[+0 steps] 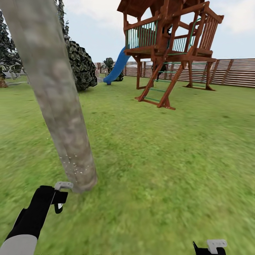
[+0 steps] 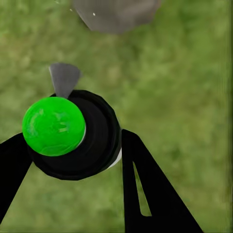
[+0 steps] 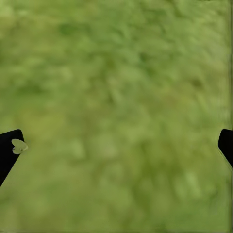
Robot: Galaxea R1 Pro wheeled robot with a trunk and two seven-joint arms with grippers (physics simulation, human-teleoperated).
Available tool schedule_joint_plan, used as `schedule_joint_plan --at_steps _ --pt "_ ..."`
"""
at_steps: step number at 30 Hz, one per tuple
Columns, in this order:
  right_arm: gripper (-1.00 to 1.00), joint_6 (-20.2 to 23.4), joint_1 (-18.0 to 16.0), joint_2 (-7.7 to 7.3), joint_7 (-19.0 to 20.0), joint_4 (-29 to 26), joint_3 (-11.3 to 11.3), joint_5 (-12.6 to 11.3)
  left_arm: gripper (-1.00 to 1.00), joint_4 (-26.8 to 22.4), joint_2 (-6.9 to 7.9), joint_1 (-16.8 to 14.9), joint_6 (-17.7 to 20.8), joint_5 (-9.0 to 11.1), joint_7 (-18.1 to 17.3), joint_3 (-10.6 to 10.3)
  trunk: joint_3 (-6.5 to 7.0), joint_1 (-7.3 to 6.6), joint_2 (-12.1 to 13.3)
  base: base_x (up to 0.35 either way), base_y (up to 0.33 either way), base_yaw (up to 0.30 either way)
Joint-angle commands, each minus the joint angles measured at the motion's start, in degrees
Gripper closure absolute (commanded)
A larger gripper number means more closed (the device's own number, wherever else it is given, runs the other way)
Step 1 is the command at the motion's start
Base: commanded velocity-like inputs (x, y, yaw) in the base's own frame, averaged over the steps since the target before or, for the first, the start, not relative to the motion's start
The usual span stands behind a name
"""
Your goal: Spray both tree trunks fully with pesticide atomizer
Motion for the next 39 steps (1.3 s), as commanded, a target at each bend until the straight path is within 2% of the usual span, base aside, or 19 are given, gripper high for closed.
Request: schedule_joint_plan --at_steps 1,10,20,26,34,35,36,37,39 --pt "-1.0 0.0 0.0 0.0 0.0 0.0 0.0 0.02 1.0 -0.11 -0.11 0.0 -0.01 0.03 0.02 -0.01 0.0 0.0 0.0 0.0 -0.277 0.264" --pt "-1.0 0.0 0.0 0.0 0.0 0.0 0.0 -0.03 1.0 -0.12 -0.19 0.0 0.05 0.05 0.02 0.08 0.0 0.0 0.0 0.083 -0.277 0.275" --pt "-1.0 0.0 0.0 -0.33 0.09 0.0 -0.02 0.06 1.0 -0.17 -0.29 -0.09 0.08 0.14 0.07 -0.08 0.0 0.0 0.0 0.195 -0.218 0.008" --pt "-1.0 0.0 0.0 -0.25 0.02 -0.01 -0.06 -0.03 1.0 -0.32 -0.35 -0.3 0.08 0.14 0.1 -0.09 0.0 0.0 0.0 0.035 -0.269 0.01" --pt "-1.0 0.0 0.0 0.06 0.0 0.01 0.0 0.04 1.0 -1.77 -0.44 -0.88 0.24 0.22 0.02 -0.08 0.0 0.0 0.0 0.0 -0.274 0.256" --pt "-1.0 0.0 0.0 0.13 0.0 0.06 0.0 0.04 1.0 -2.49 -0.99 -0.83 0.35 0.23 -0.1 -0.04 0.0 0.0 0.0 0.0 -0.274 0.276" --pt "-1.0 0.0 0.0 0.16 0.02 0.13 0.0 0.05 1.0 -4.61 -2.71 -0.53 0.52 0.18 -0.2 -0.08 0.0 0.0 0.0 0.0 -0.274 0.276" --pt "-1.0 0.0 0.0 0.17 0.01 0.16 0.0 0.04 1.0 -6.8 -3.75 -0.24 0.77 0.11 -0.24 -0.21 0.0 0.0 0.0 0.0 -0.274 0.276" --pt "-1.0 0.0 0.0 0.18 0.0 0.17 0.0 -0.01 1.0 -9.59 -4.24 -0.01 1.28 0.1 -0.35 -0.27 0.0 0.0 0.0 0.05 -0.274 0.274"
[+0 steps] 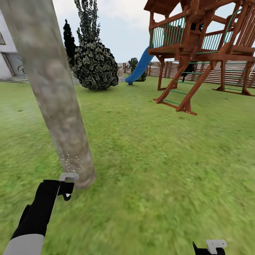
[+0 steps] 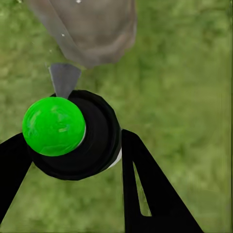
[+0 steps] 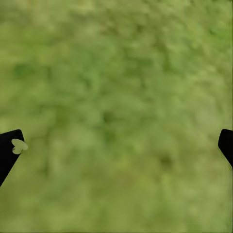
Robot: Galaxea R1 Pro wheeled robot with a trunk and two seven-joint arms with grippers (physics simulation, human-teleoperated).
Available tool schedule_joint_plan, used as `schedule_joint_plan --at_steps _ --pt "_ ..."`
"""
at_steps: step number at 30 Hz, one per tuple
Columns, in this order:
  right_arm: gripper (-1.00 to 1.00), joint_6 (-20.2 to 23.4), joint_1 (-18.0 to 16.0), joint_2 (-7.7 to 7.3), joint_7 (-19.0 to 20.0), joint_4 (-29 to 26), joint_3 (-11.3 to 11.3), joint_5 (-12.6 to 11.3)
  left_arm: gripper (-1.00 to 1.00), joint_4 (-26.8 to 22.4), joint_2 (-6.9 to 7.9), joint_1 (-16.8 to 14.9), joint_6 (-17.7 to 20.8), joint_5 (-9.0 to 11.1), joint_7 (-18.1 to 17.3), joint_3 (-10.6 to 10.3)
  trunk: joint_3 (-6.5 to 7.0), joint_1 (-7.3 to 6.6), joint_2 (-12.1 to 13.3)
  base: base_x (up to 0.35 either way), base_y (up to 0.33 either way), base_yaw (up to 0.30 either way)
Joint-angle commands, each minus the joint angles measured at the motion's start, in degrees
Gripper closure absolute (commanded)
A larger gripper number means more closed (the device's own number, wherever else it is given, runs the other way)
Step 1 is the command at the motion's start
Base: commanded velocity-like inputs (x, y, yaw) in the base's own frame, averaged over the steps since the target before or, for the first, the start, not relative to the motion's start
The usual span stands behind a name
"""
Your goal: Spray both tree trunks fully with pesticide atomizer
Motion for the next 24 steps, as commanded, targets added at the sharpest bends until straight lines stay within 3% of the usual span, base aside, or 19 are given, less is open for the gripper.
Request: schedule_joint_plan --at_steps 1,7,16,24 --pt "-1.0 0.0 0.0 0.0 0.0 0.0 0.0 -0.01 1.0 -1.63 -0.05 0.06 0.81 -0.04 -0.06 -0.12 0.0 0.0 0.0 0.13 -0.259 0.148" --pt "-1.0 0.0 0.0 0.0 0.0 0.01 0.0 -0.02 1.0 -3.51 -0.1 0.1 1.68 -0.06 -0.09 0.79 0.0 0.0 0.0 0.061 -0.07 0.023" --pt "-1.0 0.0 0.0 0.0 0.0 0.01 0.0 -0.02 1.0 -3.51 0.43 0.1 1.62 -0.18 -0.04 0.96 0.0 0.0 0.0 0.001 0.0 0.259" --pt "-1.0 0.0 0.0 0.0 0.0 0.01 0.0 -0.02 1.0 -3.24 0.39 0.1 1.57 -0.15 0.1 1.68 0.0 0.0 0.0 0.094 -0.234 0.016"
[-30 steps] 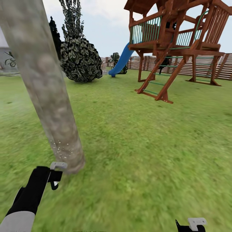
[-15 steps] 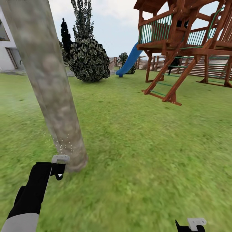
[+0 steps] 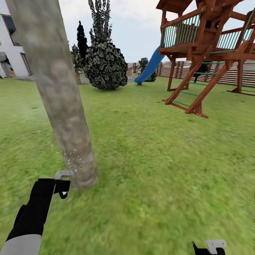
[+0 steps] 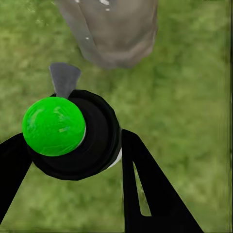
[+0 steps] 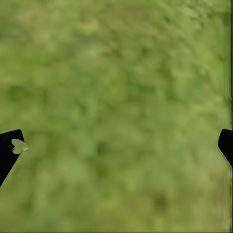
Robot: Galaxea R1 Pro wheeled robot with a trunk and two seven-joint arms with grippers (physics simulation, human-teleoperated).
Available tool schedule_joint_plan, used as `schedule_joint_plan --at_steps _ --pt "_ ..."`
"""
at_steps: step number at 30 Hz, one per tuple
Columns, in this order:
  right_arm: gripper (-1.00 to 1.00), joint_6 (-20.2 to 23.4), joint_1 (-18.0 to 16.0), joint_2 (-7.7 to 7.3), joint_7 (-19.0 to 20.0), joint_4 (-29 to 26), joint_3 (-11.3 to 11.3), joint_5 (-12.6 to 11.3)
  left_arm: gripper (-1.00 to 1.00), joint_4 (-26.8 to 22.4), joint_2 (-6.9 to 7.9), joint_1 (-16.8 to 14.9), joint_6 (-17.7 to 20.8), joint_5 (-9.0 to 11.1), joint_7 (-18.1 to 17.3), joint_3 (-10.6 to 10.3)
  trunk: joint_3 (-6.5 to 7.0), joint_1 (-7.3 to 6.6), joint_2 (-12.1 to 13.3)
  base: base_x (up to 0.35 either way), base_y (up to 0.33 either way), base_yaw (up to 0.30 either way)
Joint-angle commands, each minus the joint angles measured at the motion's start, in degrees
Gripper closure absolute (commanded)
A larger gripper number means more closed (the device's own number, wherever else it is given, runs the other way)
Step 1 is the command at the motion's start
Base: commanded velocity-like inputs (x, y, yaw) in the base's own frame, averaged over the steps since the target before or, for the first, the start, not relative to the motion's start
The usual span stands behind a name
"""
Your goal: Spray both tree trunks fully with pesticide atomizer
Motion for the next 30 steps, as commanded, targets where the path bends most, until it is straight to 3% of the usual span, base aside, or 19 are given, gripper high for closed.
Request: schedule_joint_plan --at_steps 1,11,17,22,30 --pt "-1.0 0.0 0.0 0.0 0.0 0.0 0.0 0.0 1.0 0.0 -0.02 0.0 -0.02 0.04 -0.03 0.14 0.0 0.0 0.0 0.003 -0.273 0.144" --pt "-1.0 0.0 0.0 0.0 0.0 0.0 0.0 0.0 1.0 0.0 0.05 0.0 0.05 -0.03 0.04 0.52 0.0 0.0 0.0 0.072 -0.262 0.257" --pt "-1.0 0.0 0.0 0.0 0.0 -0.04 0.0 0.0 1.0 0.03 0.05 0.0 0.05 -0.03 0.15 0.45 0.0 0.0 0.0 0.229 -0.189 0.026" --pt "-1.0 0.0 0.0 0.0 0.0 -0.01 0.0 0.0 1.0 0.17 0.13 0.01 -0.04 -0.03 0.21 0.53 0.0 0.0 0.0 0.032 -0.023 0.006" --pt "-1.0 0.0 0.0 0.0 0.0 0.0 0.0 0.0 1.0 0.17 0.14 0.0 -0.04 -0.03 0.17 0.58 0.0 0.0 0.0 0.026 -0.058 0.252"
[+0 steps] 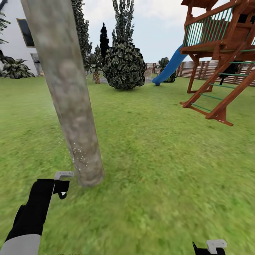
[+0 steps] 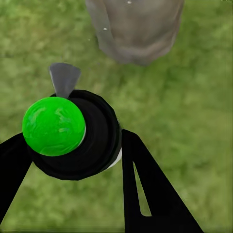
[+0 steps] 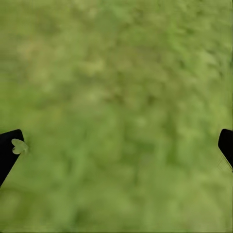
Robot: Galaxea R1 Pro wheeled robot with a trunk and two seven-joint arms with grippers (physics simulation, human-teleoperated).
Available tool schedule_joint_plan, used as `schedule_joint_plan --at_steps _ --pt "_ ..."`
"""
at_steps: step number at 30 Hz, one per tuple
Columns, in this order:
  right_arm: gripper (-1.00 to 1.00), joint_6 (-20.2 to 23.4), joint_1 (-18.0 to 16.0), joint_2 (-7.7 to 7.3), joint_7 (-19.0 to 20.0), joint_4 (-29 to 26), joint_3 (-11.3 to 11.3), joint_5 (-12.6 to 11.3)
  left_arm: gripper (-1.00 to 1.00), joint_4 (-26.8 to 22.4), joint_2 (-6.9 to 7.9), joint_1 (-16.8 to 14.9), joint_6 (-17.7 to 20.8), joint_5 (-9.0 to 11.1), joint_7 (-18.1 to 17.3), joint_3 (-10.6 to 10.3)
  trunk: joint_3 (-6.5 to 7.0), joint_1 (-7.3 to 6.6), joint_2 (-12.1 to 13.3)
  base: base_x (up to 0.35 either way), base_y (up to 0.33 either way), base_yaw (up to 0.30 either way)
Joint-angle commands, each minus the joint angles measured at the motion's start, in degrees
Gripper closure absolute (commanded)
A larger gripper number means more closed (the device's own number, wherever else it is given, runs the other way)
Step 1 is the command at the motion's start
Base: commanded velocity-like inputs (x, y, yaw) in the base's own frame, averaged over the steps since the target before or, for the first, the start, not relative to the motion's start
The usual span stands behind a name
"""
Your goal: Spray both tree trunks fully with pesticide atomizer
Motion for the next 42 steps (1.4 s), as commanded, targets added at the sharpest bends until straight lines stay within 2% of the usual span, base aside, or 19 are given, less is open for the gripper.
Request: schedule_joint_plan --at_steps 1,6,8,10,18,29,42 --pt "-1.0 0.0 0.0 0.0 0.0 -0.04 0.0 0.0 1.0 0.0 0.03 0.0 0.0 -0.01 0.01 -0.02 0.0 0.0 0.0 0.115 -0.223 0.18" --pt "-1.0 0.0 0.0 -0.14 0.0 -0.09 -0.03 0.0 1.0 0.07 0.1 0.0 0.0 -0.07 0.03 -0.03 0.0 0.0 0.0 0.122 -0.246 0.028" --pt "-1.0 0.0 0.0 -0.13 0.0 -0.09 -0.03 0.0 1.0 0.08 0.18 0.0 -0.34 -0.02 -0.04 2.45 0.0 0.0 0.0 0.073 -0.263 0.0" --pt "-1.0 0.0 0.0 -0.09 0.0 -0.08 0.0 0.0 1.0 0.09 0.18 0.0 -0.44 -0.01 -0.05 3.27 0.0 0.0 0.0 0.014 -0.27 0.0" --pt "-1.0 0.0 0.0 -0.05 0.0 -0.09 0.0 0.0 1.0 0.09 0.08 0.0 -0.44 -0.18 0.03 3.21 0.0 0.0 0.0 0.0 -0.273 0.169" --pt "-1.0 0.0 0.0 0.0 0.0 -0.08 0.0 0.0 1.0 0.09 0.03 0.0 -0.44 -0.28 0.03 3.22 0.0 0.0 0.0 -0.001 -0.272 0.046" --pt "-1.0 0.0 0.0 -0.01 0.0 -0.09 0.0 0.0 1.0 0.17 0.24 0.09 -0.53 -0.36 0.12 3.35 0.0 0.0 0.0 -0.011 -0.137 0.093"
